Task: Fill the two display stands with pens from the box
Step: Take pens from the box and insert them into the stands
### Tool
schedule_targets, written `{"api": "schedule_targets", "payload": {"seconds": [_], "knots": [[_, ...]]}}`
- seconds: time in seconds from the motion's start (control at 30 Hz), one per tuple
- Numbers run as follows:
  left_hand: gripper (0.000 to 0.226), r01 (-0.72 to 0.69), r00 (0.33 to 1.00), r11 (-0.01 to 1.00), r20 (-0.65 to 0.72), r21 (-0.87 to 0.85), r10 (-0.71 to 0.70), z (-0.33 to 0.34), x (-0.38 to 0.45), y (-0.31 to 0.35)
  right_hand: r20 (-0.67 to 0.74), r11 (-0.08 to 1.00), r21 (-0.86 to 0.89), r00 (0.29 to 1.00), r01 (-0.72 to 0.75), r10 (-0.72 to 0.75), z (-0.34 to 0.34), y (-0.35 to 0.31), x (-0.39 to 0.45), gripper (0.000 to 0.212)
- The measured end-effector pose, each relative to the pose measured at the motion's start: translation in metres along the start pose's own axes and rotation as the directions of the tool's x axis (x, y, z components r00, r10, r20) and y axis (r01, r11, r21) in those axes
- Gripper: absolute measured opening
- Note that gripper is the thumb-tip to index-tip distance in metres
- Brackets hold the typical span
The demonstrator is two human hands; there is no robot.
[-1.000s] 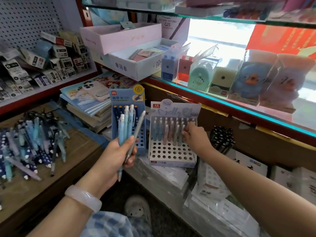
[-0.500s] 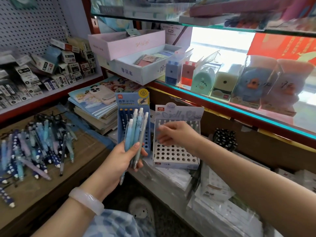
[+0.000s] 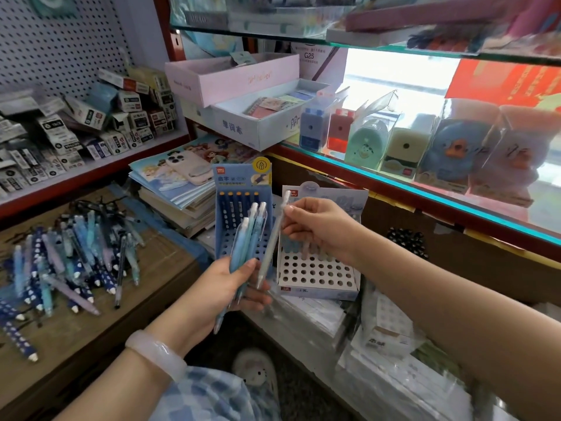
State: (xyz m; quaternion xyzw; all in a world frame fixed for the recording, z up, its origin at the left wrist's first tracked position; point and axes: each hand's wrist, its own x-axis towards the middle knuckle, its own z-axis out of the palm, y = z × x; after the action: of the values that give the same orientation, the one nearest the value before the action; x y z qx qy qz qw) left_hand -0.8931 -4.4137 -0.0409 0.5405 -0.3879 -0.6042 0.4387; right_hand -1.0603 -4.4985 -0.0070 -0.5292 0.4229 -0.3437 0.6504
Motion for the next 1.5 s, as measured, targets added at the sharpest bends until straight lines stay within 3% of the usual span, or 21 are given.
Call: {"api": "schedule_targets", "payload": {"seconds": [0.1, 0.23, 0.37, 0.67, 0.87, 1.0, 1.27, 1.5], "knots": [[0.014, -0.014, 0.997, 0.999, -0.074, 0.030, 0.016, 0.000, 0.004, -0.001, -0.157, 0.976, -0.209, 0.983, 0.059, -0.093, -0.021, -0.006, -0.001, 0.009], [0.014, -0.054, 0.979, 0.996, -0.191, 0.072, 0.067, -0.002, 0.012, -0.003, -0.364, 0.858, -0.514, 0.902, 0.013, -0.231, -0.051, 0.008, 0.001, 0.010], [0.014, -0.082, 0.975, 0.994, -0.199, 0.067, 0.094, 0.000, 0.017, -0.005, -0.362, 0.671, -0.741, 0.859, -0.030, -0.362, -0.064, 0.037, 0.003, 0.007], [0.016, -0.104, 0.973, 0.993, -0.202, 0.047, 0.112, -0.004, 0.015, -0.003, -0.294, 0.528, -0.847, 0.883, -0.063, -0.366, -0.059, 0.065, 0.012, 0.006], [0.016, -0.090, 0.977, 0.995, -0.193, 0.040, 0.096, -0.003, 0.014, -0.007, -0.286, 0.544, -0.838, 0.880, -0.038, -0.379, -0.058, 0.072, 0.012, 0.005], [0.016, -0.087, 0.976, 0.996, -0.197, 0.029, 0.091, -0.004, 0.014, -0.007, -0.294, 0.499, -0.860, 0.903, -0.107, -0.314, -0.056, 0.087, 0.014, 0.008], [0.017, -0.063, 0.973, 0.998, -0.222, 0.029, 0.068, -0.001, 0.010, -0.005, -0.346, 0.546, -0.824, 0.897, -0.150, -0.275, -0.048, 0.095, 0.017, 0.005], [0.017, -0.108, 0.977, 0.990, -0.175, 0.085, 0.122, -0.010, 0.001, -0.004, -0.435, 0.661, -0.673, 0.900, -0.330, 0.007, -0.053, 0.081, 0.013, 0.015]]}}
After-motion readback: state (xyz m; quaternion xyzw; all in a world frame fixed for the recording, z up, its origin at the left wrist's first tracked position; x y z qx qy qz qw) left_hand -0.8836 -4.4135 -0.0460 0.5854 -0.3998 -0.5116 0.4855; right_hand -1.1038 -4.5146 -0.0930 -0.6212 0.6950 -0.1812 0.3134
